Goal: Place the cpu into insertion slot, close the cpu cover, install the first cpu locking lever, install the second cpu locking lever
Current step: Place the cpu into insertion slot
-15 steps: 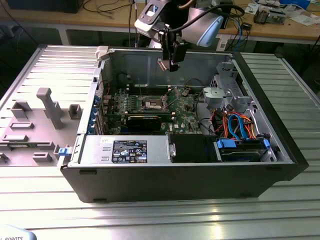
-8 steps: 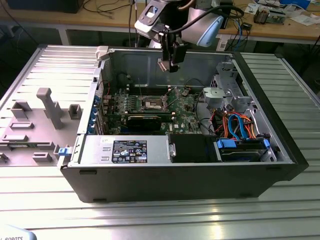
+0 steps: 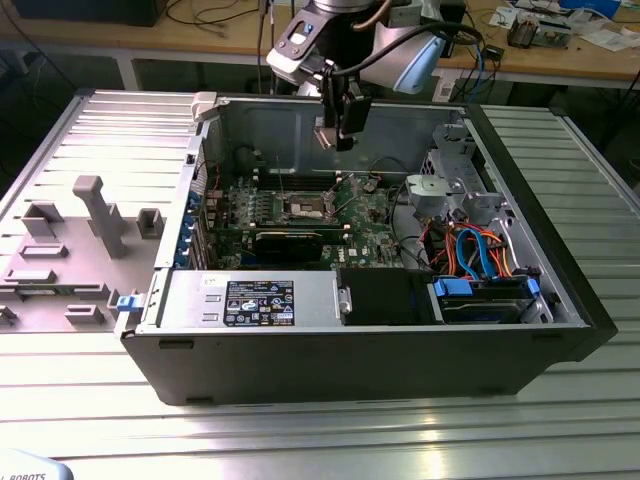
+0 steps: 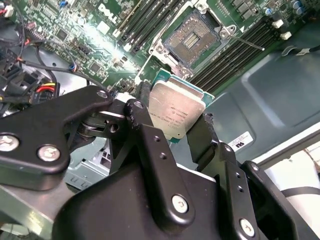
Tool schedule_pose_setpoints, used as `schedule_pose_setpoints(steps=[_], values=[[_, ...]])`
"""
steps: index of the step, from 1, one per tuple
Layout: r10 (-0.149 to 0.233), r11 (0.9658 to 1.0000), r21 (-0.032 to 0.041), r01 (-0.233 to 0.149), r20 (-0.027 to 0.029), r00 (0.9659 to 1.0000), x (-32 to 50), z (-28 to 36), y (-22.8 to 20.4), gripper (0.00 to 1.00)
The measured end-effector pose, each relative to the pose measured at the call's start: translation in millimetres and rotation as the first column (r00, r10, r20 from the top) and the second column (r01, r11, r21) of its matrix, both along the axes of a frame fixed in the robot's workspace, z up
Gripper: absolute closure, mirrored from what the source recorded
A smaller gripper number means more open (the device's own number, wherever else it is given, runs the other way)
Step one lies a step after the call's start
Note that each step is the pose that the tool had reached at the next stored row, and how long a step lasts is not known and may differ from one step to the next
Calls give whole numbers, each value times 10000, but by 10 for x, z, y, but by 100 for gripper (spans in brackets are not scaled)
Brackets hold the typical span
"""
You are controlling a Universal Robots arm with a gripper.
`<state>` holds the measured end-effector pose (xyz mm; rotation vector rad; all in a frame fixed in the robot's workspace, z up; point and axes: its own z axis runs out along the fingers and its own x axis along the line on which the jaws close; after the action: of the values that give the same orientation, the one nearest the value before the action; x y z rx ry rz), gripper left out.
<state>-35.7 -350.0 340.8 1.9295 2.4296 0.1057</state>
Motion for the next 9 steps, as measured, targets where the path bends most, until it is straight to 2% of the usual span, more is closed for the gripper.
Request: schedule_pose_setpoints(steps=[2, 5, 7, 9], values=[[-211, 9998, -1, 211, -36, 9998, -14, -25, 0, 46], [-219, 9998, 2, 219, -45, 9997, -76, -41, 0, 46], [-274, 9996, 0, 274, -61, 9996, -83, -59, 0, 46], [-619, 9981, -7, 619, -104, 9980, -84, -101, 0, 46]])
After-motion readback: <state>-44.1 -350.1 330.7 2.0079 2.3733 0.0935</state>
